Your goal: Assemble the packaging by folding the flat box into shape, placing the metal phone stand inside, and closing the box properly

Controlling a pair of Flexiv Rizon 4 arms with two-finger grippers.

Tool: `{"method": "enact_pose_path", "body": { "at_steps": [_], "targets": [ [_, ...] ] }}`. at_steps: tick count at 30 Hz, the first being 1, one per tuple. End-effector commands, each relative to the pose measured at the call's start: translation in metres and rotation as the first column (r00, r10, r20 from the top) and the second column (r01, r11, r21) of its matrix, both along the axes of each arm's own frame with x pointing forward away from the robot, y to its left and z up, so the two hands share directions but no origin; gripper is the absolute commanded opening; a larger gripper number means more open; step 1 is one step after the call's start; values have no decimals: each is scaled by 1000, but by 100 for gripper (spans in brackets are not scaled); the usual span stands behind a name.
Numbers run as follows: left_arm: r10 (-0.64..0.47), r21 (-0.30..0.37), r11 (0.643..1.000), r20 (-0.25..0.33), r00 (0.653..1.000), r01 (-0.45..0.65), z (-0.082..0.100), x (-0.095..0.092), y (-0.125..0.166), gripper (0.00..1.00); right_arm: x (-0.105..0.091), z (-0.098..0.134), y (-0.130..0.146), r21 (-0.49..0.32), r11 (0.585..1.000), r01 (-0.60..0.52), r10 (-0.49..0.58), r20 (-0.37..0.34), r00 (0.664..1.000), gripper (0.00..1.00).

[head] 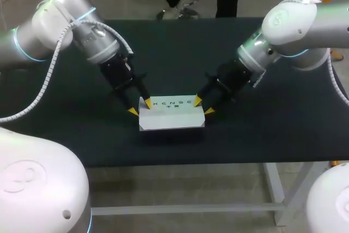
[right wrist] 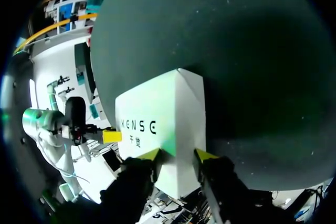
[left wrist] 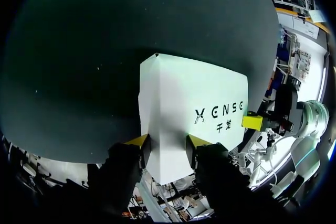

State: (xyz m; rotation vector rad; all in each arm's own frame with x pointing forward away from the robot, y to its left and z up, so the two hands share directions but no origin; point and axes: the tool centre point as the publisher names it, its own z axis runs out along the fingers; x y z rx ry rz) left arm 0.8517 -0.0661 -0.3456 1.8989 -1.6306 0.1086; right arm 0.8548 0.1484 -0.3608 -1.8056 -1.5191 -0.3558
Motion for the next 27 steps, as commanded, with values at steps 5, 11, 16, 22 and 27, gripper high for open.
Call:
{"method": "enact_pose_path", "body": {
  "at_steps": [5,11,16,22,27],
  "targets": [
    [-4,6,1000,-11,1000,4,-1,3,-6,47,4,-2,5,-2,1000,-4,4,-11,1000,43],
    [2,5,1000,-14,1000,-2,-1,4,-4,47,4,-3,-1,-1,1000,5,-5,-14,1000,43],
    [7,8,1000,-16,1000,-7,-1,3,-2,47,4,-3,-3,-1,1000,10,-10,-16,1000,43],
    [11,10,1000,-15,1000,-11,0,2,-1,47,3,-2,-5,-1,1000,14,-14,-15,1000,43],
    [12,11,1000,-18,1000,-11,2,2,-1,48,3,0,-6,0,1000,15,-15,-12,1000,43]
  ]
}}
